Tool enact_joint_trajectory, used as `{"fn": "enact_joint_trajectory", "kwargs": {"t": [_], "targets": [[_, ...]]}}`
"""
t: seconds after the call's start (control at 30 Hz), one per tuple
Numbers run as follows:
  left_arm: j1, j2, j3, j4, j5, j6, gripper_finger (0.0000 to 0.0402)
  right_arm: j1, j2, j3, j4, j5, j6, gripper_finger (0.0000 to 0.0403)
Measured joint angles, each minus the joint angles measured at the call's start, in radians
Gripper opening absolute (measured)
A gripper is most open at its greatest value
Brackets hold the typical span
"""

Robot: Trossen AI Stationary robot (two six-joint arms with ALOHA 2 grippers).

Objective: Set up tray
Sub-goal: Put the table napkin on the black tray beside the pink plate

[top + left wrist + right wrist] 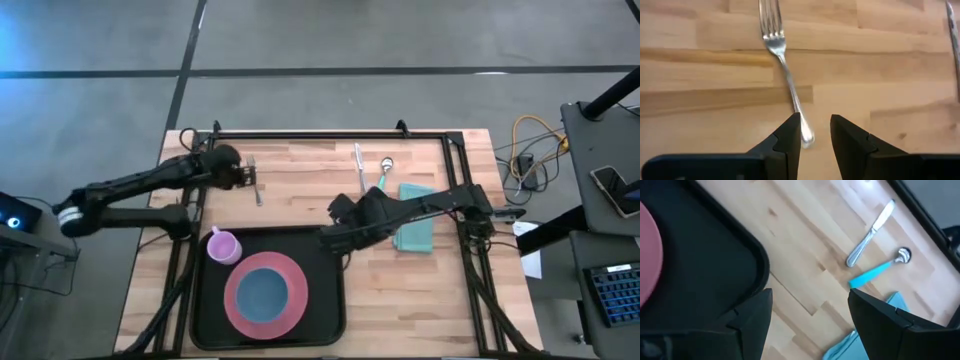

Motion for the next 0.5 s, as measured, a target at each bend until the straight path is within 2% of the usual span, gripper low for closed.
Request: {"fn": "enact_joint_trajectory", "kwargs": {"t": [0.1, 0.17, 0.5], "targets": [[0.098, 0.061, -0.046, 0.054, 0.076, 0.028, 0.0087, 0.025, -0.036, -0.037, 0.000, 0.028, 0.090, 0.0249], [0.131, 0.112, -0.048, 0.062, 0.078, 0.059, 0.0087, 0.035, -0.062, -0.071, -0.001, 0.043, 0.140, 0.0249], [0.139, 0.454, 0.111, 0.092, 0.073, 0.159, 0.0086, 0.041, -0.150, -0.258, 0.007, 0.061, 0.281, 0.0249]]}}
